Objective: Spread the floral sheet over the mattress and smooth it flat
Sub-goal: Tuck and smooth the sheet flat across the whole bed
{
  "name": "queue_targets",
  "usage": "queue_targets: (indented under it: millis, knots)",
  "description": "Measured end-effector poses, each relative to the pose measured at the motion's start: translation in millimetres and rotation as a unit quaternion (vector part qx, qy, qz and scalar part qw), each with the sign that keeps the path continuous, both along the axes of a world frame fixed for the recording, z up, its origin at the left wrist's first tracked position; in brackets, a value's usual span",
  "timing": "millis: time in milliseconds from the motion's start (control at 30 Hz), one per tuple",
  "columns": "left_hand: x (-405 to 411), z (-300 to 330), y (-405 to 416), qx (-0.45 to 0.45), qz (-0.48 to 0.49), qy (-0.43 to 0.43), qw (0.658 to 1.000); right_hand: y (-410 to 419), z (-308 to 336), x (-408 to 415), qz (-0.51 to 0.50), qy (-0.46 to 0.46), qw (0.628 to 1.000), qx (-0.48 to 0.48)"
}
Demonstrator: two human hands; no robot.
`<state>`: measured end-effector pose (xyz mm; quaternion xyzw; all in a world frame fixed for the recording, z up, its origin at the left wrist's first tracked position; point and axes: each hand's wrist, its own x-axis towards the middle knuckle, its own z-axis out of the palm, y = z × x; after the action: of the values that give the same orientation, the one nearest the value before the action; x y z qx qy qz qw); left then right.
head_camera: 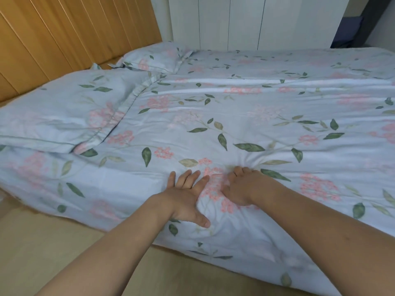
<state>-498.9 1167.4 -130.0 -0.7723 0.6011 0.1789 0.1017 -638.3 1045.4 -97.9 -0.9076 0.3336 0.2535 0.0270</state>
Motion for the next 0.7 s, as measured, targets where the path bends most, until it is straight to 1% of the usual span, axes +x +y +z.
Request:
queue_targets:
  millis: [100,133,167,233,333,400,433,500,633,700]
  knots:
    - [5,21,14,-0.068,-0.033,-0.003,0.997,17,28,2,0.000,0.019,0.999,0.035]
    - [7,28,16,-0.078,-0.038,-0.004,0.996,21,35,1,0.004,0.029,0.999,0.041]
    - [9,34,17,-0.082,-0.042,-0.003,0.996,24,38,0,0.016,0.042,0.998,0.043]
    - [10,43,18,-0.095,-0.058,-0.025,0.993,31,37,-4,0.051,0.064,0.997,0.016]
    - [2,50,19,-0.096,-0.116,-0.127,0.980,36,25,-7,0.078,0.052,0.995,-0.023]
    - [-3,49,20,-0.091,-0.138,-0.191,0.968,38,23,-9,0.094,0.025,0.994,-0.045]
    - [-5,49,20,-0.087,-0.140,-0.210,0.964,39,25,-10,0.100,0.018,0.993,-0.051]
    - [-8,49,23,-0.086,-0.131,-0.219,0.963,42,30,-11,0.104,0.018,0.993,-0.056]
    - [-13,51,32,-0.087,-0.108,-0.186,0.973,40,44,-14,0.097,-0.010,0.994,-0.042]
    - [-15,53,34,-0.089,-0.118,-0.211,0.966,39,55,-17,0.092,-0.033,0.995,-0.030]
